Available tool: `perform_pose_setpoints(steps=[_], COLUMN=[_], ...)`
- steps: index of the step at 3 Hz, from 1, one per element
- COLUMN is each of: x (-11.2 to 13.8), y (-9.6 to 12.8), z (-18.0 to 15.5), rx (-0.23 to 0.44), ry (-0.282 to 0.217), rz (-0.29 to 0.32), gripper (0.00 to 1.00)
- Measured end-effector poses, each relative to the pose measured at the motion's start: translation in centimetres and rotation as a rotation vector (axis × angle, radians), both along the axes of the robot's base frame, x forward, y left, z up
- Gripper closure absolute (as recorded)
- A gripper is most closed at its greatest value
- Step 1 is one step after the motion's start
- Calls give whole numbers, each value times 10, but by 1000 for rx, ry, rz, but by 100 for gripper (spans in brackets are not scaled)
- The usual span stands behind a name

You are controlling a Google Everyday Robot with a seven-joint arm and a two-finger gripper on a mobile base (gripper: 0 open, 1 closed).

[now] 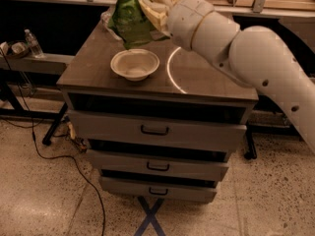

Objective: Place green rice chip bag into paper bowl

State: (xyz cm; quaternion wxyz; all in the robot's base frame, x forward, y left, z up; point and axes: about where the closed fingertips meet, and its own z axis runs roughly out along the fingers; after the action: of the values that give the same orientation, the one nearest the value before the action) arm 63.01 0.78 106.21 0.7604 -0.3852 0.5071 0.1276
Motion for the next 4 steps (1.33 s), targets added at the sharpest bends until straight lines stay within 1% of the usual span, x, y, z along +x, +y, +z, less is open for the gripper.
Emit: perform_pose_setpoints(steps=[1,2,3,4], x=[-11,-10,-13,-14], y=[-6,-6,-9,-8], z=[-23,-33,-48,-48], rx=[61,85,82,68], ry=[33,46,72,70], rz=[22,44,54,61], gripper=[100,100,100,100])
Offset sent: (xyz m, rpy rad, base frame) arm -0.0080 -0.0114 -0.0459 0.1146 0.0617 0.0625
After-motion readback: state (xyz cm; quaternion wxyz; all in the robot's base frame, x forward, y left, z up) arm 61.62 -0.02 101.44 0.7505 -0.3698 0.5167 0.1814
